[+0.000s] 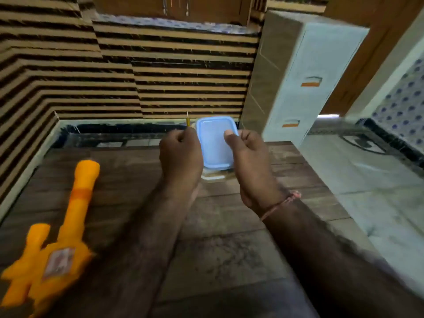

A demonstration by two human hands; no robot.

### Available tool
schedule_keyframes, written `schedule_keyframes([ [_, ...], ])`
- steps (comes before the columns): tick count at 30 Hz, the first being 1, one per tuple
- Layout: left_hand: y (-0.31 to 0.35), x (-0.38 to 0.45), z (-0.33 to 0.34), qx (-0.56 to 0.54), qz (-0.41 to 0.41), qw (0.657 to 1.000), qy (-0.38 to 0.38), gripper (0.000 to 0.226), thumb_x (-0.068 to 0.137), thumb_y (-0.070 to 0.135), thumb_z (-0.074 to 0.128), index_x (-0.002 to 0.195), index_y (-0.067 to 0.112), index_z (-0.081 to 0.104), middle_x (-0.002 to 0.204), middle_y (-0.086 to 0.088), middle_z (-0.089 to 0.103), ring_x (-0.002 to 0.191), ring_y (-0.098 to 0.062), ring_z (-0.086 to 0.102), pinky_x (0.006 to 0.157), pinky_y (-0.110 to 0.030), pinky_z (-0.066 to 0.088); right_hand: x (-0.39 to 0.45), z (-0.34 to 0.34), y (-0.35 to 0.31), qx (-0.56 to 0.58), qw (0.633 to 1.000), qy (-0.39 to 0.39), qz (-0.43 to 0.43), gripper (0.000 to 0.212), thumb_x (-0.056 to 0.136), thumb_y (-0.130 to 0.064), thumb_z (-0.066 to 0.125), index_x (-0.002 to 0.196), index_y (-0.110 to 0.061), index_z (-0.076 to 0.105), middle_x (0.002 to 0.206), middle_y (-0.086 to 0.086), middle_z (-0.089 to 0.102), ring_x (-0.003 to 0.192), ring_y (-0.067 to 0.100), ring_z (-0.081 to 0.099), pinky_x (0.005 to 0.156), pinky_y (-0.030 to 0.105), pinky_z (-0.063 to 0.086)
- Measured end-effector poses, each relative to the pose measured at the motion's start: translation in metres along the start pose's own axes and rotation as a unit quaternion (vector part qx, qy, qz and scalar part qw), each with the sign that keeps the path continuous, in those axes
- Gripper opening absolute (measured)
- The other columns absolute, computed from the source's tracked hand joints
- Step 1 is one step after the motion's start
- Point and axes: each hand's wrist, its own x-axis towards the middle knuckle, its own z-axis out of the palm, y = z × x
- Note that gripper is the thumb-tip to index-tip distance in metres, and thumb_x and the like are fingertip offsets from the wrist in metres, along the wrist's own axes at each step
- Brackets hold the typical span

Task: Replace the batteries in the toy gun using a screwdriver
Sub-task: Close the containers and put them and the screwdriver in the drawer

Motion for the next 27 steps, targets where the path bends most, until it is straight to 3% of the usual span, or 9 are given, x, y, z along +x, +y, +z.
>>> schedule_keyframes([
  [5, 0.019, 0.028, 0.005, 0.024, -0.036, 0.999, -0.03, 0.022, 0.088, 0.028, 0.05, 0.08, 0.012, 0.064, 0.079, -0.009, 0.068, 0.078, -0.031, 0.068, 0.064, -0.041, 0.056, 0.023, 0.011, -0.016, -0.02, 0.999, 0.0, 0.04, 0.026, 0.089, -0.035, 0.061, 0.091, -0.009, 0.06, 0.097, 0.015, 0.066, 0.085, 0.021, 0.064, 0.061, 0.026, 0.048],
  [10, 0.1, 0.028, 0.006, 0.104, -0.031, 0.991, -0.075, 0.021, 0.092, 0.019, 0.053, 0.076, 0.008, 0.06, 0.077, -0.009, 0.063, 0.076, -0.029, 0.059, 0.062, -0.036, 0.042, 0.029, 0.005, -0.1, -0.013, 0.994, 0.054, 0.091, 0.025, 0.082, -0.037, 0.064, 0.082, -0.013, 0.06, 0.082, 0.005, 0.066, 0.077, 0.019, 0.064, 0.061, 0.031, 0.048],
  [14, 0.193, 0.011, 0.006, 0.143, -0.049, 0.983, -0.105, 0.022, 0.092, 0.018, 0.052, 0.071, 0.012, 0.055, 0.074, -0.005, 0.059, 0.078, -0.03, 0.056, 0.061, -0.033, 0.033, 0.031, -0.01, -0.197, -0.011, 0.99, 0.082, 0.114, 0.027, 0.086, -0.03, 0.068, 0.08, -0.005, 0.06, 0.076, 0.012, 0.063, 0.074, 0.022, 0.061, 0.064, 0.038, 0.047],
  [16, 0.229, 0.0, 0.005, 0.149, -0.063, 0.98, -0.118, 0.021, 0.094, 0.018, 0.051, 0.074, 0.013, 0.057, 0.082, -0.009, 0.064, 0.083, -0.031, 0.058, 0.064, -0.034, 0.035, 0.029, -0.02, -0.235, -0.032, 0.988, 0.091, 0.117, 0.027, 0.085, -0.028, 0.069, 0.078, -0.004, 0.062, 0.074, 0.014, 0.064, 0.068, 0.016, 0.06, 0.061, 0.029, 0.047],
  [18, 0.26, -0.011, 0.003, 0.142, -0.076, 0.977, -0.137, 0.019, 0.096, 0.02, 0.051, 0.081, 0.013, 0.06, 0.092, -0.011, 0.066, 0.091, -0.031, 0.059, 0.068, -0.033, 0.036, 0.025, -0.032, -0.269, -0.044, 0.987, 0.096, 0.124, 0.019, 0.087, -0.012, 0.07, 0.078, 0.004, 0.063, 0.067, 0.011, 0.063, 0.054, 0.004, 0.058, 0.05, 0.015, 0.044],
  [20, 0.296, -0.018, 0.009, 0.128, -0.078, 0.977, -0.155, 0.018, 0.097, 0.023, 0.052, 0.085, 0.013, 0.062, 0.093, -0.011, 0.064, 0.094, -0.032, 0.059, 0.072, -0.034, 0.039, 0.027, -0.049, -0.306, -0.055, 0.986, 0.102, 0.12, 0.015, 0.084, -0.007, 0.072, 0.076, 0.004, 0.064, 0.063, 0.009, 0.062, 0.051, 0.001, 0.056, 0.047, 0.011, 0.04],
  [25, 0.339, -0.041, 0.039, 0.146, -0.028, 0.968, -0.201, 0.021, 0.101, 0.027, 0.047, 0.093, 0.013, 0.061, 0.09, -0.007, 0.062, 0.088, -0.029, 0.057, 0.072, -0.033, 0.037, 0.034, -0.088, -0.345, -0.026, 0.983, 0.139, 0.113, 0.034, 0.07, -0.04, 0.07, 0.074, -0.006, 0.065, 0.071, 0.011, 0.065, 0.065, 0.013, 0.058, 0.062, 0.028, 0.044],
  [27, 0.347, -0.055, 0.06, 0.147, -0.015, 0.965, -0.218, 0.023, 0.101, 0.026, 0.045, 0.09, 0.012, 0.06, 0.09, -0.008, 0.063, 0.087, -0.029, 0.058, 0.073, -0.036, 0.041, 0.037, -0.111, -0.354, -0.008, 0.981, 0.157, 0.114, 0.033, 0.072, -0.04, 0.068, 0.072, -0.009, 0.061, 0.068, 0.005, 0.06, 0.068, 0.016, 0.056, 0.064, 0.031, 0.042],
])
